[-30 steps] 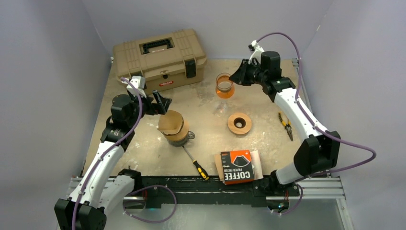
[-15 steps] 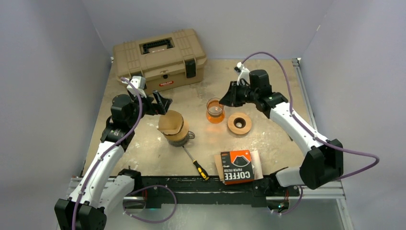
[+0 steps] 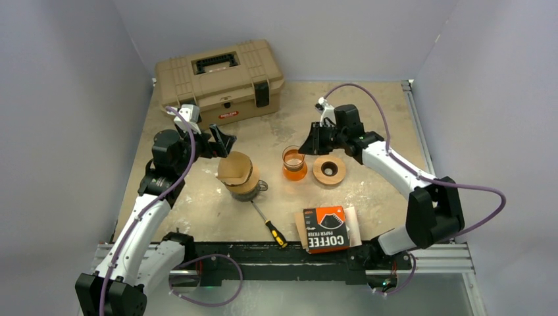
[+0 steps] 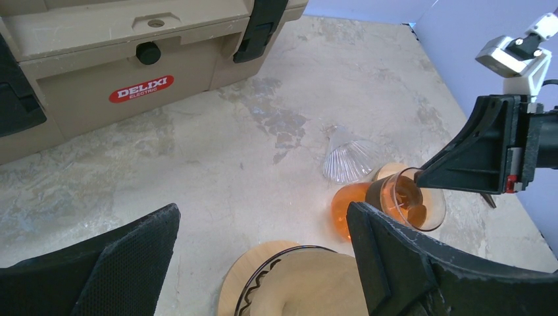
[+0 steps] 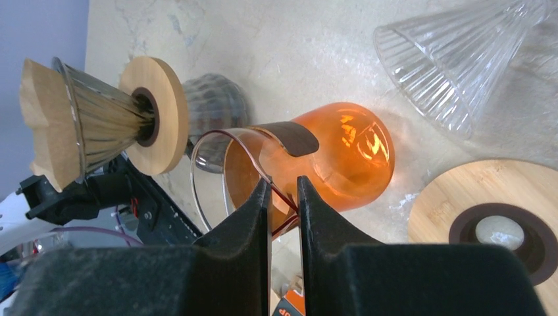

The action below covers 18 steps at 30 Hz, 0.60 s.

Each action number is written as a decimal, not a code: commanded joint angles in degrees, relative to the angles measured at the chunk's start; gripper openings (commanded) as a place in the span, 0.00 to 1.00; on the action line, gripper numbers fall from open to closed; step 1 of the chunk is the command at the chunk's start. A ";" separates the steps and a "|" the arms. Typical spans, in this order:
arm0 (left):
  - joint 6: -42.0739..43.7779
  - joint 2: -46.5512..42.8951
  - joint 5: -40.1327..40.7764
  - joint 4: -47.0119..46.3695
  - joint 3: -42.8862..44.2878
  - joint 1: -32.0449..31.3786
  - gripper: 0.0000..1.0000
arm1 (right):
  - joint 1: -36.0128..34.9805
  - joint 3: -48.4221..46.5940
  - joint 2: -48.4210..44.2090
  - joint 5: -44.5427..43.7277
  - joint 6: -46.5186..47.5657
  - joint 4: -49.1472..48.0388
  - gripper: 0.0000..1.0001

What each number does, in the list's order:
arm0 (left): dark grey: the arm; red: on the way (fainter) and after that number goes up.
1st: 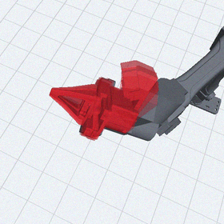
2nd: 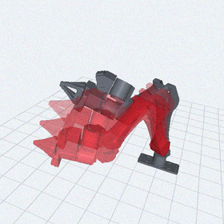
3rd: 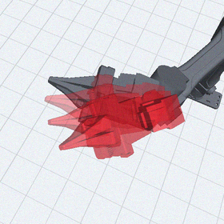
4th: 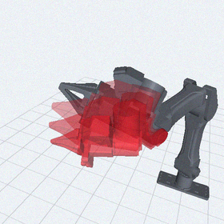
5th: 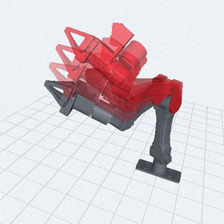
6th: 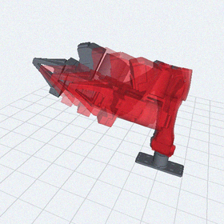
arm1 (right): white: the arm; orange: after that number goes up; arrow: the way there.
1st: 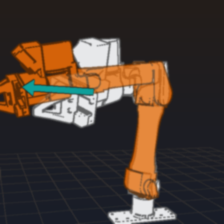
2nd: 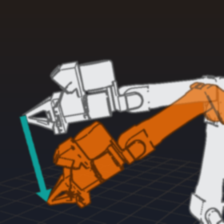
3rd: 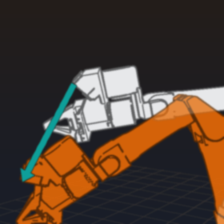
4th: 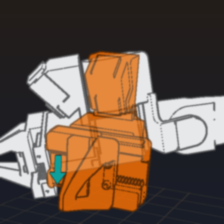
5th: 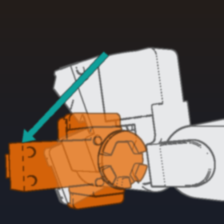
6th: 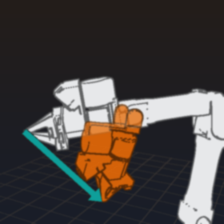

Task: Place the coffee filter in the dripper
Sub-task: Place the coffee server at the center of the board.

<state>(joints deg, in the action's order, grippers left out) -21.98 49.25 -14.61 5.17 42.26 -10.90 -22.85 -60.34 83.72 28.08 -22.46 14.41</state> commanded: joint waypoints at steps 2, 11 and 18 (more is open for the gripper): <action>-0.88 -0.74 -0.51 -2.53 -0.59 0.52 0.98 | -0.52 0.40 0.40 0.84 1.00 -3.49 0.03; -1.01 -0.90 -0.33 -2.46 -0.60 0.52 0.98 | -0.53 -1.41 0.31 -3.79 3.22 -0.64 0.48; -0.99 -0.91 -0.16 -2.44 -0.60 0.61 0.99 | -0.53 -1.98 -2.27 -8.36 4.58 0.31 0.75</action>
<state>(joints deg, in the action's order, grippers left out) -22.00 49.25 -14.61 5.19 42.26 -10.87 -23.20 -59.79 84.95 23.16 -19.77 15.18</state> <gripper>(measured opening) 0.988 0.698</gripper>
